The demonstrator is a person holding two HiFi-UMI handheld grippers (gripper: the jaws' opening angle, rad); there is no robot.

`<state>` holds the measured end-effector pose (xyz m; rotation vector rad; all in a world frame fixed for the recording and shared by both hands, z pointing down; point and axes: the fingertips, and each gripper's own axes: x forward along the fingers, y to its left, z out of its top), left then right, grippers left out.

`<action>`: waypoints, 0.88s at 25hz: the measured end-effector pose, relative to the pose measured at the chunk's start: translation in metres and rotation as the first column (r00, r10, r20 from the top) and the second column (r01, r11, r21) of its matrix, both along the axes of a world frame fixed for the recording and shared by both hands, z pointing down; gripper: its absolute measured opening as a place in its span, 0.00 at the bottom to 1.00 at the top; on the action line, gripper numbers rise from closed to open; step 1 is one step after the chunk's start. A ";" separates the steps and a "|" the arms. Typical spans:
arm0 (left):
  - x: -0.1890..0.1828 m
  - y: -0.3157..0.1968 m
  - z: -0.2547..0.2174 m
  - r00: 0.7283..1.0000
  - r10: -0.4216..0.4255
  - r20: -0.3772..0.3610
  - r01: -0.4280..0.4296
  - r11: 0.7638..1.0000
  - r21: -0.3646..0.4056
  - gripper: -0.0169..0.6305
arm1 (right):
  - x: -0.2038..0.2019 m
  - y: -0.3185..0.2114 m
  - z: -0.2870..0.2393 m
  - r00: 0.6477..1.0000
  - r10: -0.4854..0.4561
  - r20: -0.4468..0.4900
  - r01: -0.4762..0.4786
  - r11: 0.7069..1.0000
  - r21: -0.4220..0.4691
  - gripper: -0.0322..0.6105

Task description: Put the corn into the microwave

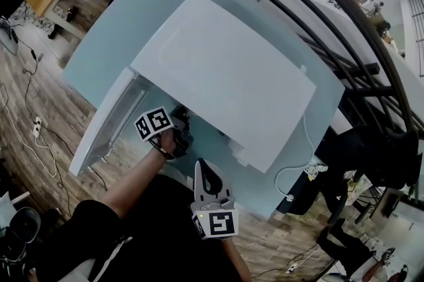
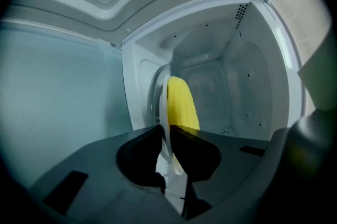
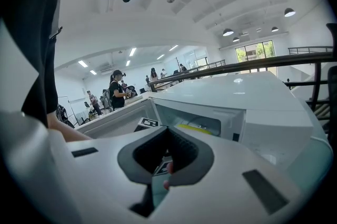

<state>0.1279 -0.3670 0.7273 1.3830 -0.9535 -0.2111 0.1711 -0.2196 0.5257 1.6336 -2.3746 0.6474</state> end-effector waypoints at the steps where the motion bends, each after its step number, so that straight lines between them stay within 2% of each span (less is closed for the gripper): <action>1: 0.000 0.000 0.000 1.000 0.006 0.013 -0.006 1.000 -0.001 0.08 | 0.000 0.000 0.000 1.000 0.001 0.000 -0.001 1.000 -0.001 0.06; 9: -0.001 0.002 0.002 0.991 0.055 0.121 -0.055 0.998 -0.001 0.09 | -0.002 0.000 0.001 1.000 0.002 -0.001 -0.002 1.000 0.000 0.06; 14: -0.001 0.005 0.004 0.977 0.099 0.187 -0.102 0.995 0.005 0.13 | -0.001 0.002 0.003 1.000 0.007 -0.003 -0.007 1.000 -0.014 0.06; 18: -0.001 0.010 0.005 0.969 0.132 0.207 -0.139 0.990 0.019 0.20 | -0.001 0.001 0.001 1.000 0.011 -0.005 -0.011 1.000 -0.003 0.06; 22: -0.001 0.014 0.003 0.977 0.126 0.172 -0.130 0.991 0.012 0.20 | -0.003 0.002 0.000 1.000 0.010 -0.005 -0.010 1.000 0.002 0.06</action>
